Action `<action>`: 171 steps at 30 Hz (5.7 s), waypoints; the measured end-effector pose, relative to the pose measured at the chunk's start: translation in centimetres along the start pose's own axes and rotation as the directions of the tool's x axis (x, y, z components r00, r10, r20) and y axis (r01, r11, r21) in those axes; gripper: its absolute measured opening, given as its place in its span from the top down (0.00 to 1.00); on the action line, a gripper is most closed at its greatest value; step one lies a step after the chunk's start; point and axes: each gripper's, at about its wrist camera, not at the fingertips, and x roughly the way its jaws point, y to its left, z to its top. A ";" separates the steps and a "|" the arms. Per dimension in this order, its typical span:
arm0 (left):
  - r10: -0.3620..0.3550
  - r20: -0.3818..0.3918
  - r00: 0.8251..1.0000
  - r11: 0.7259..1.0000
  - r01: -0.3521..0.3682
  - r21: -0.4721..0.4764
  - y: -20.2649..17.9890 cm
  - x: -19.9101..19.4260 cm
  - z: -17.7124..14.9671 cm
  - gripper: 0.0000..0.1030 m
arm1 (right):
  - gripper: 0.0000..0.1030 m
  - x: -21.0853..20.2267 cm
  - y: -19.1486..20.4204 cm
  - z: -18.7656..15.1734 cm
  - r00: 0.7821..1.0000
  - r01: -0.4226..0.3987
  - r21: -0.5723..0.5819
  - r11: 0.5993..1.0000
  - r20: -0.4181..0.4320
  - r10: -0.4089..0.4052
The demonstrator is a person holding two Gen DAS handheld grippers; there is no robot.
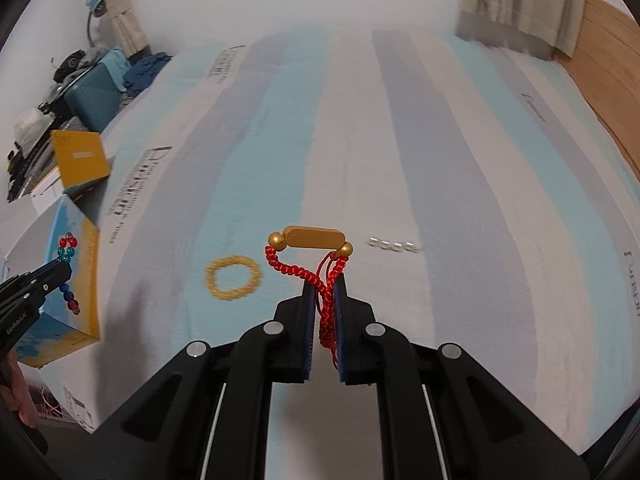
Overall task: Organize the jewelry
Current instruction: 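Carry the multicolour bracelet with the left tool while the right tool carries the red cord bracelet to the box, then open both tools to drop the bracelets into the white box, then move both tools back over the yellow bracelet and pearl strand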
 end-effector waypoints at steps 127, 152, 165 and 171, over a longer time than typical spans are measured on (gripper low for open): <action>0.070 0.040 0.997 0.996 -0.067 -0.057 0.8 -7.2 -1.2 0.06 | 0.07 -8.5 6.2 1.8 0.989 -0.060 -0.082 0.995 0.128 0.071; -0.005 -0.104 0.995 0.998 0.011 0.058 -7.8 6.1 0.7 0.06 | 0.07 2.3 -7.0 2.3 0.999 0.016 -0.081 0.997 -0.036 -0.019; -0.023 -0.177 0.984 0.997 0.036 0.074 -8.5 13.4 1.8 0.07 | 0.07 10.3 -8.0 3.4 0.994 0.013 -0.158 0.987 -0.106 -0.030; -0.021 -0.202 0.979 0.996 0.038 0.082 -8.7 15.5 1.5 0.12 | 0.07 13.3 -8.0 3.8 0.989 0.021 -0.169 0.985 -0.139 -0.045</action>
